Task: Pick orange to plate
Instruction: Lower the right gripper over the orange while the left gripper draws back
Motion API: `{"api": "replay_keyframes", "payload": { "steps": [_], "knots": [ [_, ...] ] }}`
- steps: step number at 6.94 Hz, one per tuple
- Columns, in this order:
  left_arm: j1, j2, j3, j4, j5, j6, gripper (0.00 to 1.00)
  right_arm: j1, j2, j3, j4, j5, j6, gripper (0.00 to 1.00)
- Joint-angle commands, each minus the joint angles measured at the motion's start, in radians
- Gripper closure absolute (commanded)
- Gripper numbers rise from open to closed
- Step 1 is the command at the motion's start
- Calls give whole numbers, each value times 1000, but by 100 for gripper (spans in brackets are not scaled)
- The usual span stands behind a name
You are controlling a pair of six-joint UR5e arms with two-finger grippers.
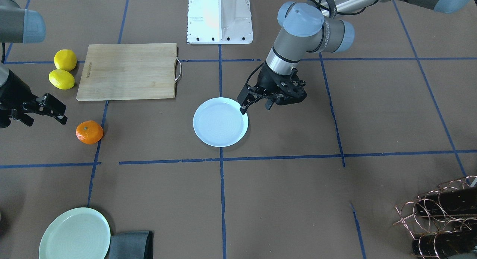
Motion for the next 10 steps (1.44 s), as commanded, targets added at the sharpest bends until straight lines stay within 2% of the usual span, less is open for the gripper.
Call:
{"api": "replay_keyframes", "payload": {
  "steps": [1, 2, 3, 6, 10],
  "knots": [
    [-39, 6, -54, 67, -14, 38, 0, -120, -7, -36, 95, -123, 31, 0],
    [-48, 14, -69, 76, -14, 39, 0, -169, 2, -57, 95, -169, 26, 0],
    [-57, 34, -99, 79, -14, 39, 0, -174, -3, -62, 95, -173, 19, 0],
    [-57, 35, -98, 79, -15, 39, 0, -196, 8, -120, 95, -173, -6, 0],
    [-57, 37, -103, 79, -14, 39, 0, -227, 11, -146, 95, -173, -11, 0]
  ]
}}
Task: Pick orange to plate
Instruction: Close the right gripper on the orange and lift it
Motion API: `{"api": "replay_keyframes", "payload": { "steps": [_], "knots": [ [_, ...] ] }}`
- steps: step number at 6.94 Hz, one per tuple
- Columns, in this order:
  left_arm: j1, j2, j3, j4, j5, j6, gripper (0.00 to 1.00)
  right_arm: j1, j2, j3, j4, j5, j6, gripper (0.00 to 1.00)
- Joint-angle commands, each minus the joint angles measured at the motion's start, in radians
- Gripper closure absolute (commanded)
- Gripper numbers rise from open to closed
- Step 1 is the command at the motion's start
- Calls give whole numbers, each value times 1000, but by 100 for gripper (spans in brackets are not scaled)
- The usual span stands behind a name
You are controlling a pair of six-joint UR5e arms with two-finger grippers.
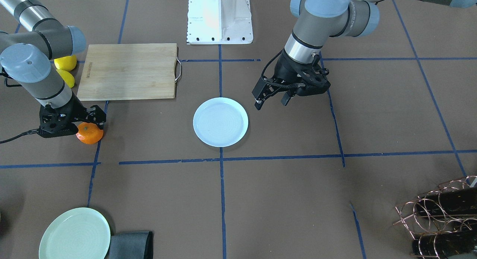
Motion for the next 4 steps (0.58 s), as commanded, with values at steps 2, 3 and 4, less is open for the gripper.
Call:
{"api": "replay_keyframes", "payload": {
  "steps": [2, 3, 4],
  "knots": [
    [-2, 2, -1, 0, 0, 0, 0, -16, 42, -45, 0, -3, -2, 0],
    [0, 0, -1, 0, 0, 0, 0, -16, 56, -63, 0, -3, -3, 0],
    [0, 0, -3, 0, 0, 0, 0, -14, 57, -62, 0, -1, -18, 0]
  ]
}}
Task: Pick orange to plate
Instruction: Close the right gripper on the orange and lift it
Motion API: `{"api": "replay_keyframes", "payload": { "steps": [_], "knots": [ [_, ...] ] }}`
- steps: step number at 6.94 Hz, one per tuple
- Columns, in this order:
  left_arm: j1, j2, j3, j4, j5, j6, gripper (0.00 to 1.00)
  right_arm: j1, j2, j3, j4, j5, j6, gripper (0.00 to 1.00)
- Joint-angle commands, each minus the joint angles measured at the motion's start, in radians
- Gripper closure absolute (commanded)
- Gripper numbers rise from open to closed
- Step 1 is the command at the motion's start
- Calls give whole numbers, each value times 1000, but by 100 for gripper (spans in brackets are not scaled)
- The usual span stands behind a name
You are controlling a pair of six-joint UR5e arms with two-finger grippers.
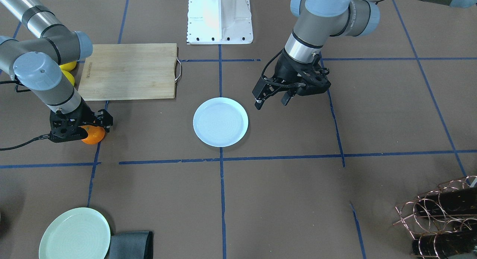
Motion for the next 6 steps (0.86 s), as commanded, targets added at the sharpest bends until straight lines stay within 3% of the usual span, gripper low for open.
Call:
{"api": "replay_keyframes", "payload": {
  "steps": [1, 2, 3, 5, 6],
  "knots": [
    [0, 0, -1, 0, 0, 0, 0, 4, 6, -8, 0, 1, -20, 0],
    [-1, 1, -3, 0, 0, 0, 0, 4, 5, -8, 0, 1, -20, 1],
    [-1, 0, -3, 0, 0, 0, 0, 5, 0, -6, 0, 1, -20, 18],
    [-1, 0, -4, 0, 0, 0, 0, 8, -1, 4, 0, 0, -25, 100],
    [-25, 0, -22, 2, -2, 3, 0, 16, 0, 38, 0, 3, -22, 100]
  ]
}}
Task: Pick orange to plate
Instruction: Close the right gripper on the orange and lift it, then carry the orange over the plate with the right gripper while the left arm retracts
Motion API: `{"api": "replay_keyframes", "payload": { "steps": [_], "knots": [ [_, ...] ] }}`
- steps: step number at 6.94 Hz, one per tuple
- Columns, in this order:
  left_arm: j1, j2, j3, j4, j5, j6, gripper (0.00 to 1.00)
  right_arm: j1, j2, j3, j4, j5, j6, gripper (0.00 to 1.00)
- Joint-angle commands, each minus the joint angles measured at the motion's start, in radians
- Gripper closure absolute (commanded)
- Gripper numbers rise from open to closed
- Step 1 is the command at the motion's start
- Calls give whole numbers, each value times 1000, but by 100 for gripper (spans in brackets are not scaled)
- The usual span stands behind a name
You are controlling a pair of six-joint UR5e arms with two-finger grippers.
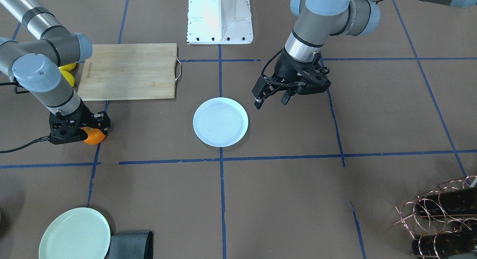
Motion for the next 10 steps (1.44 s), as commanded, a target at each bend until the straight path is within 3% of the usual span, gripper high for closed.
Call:
{"api": "replay_keyframes", "payload": {
  "steps": [1, 3, 5, 6, 8, 10],
  "knots": [
    [-47, -2, -21, 44, -3, 71, 0, 20, 10, 62, -14, 17, 8, 100],
    [-85, 1, -62, 165, -7, 274, 0, 35, 71, 82, -18, 63, 27, 100],
    [-189, 82, -101, 204, -99, 494, 0, -6, 212, 62, -52, 60, 189, 100],
    [-273, 131, -103, 207, -154, 621, 0, -42, 317, 39, -122, 40, 268, 100],
    [-404, 190, -101, 333, -179, 918, 0, -169, 485, -95, -129, -116, 383, 100],
    [-478, 254, -98, 348, -181, 1118, 0, -277, 609, -246, -132, -225, 422, 100]
  ]
}}
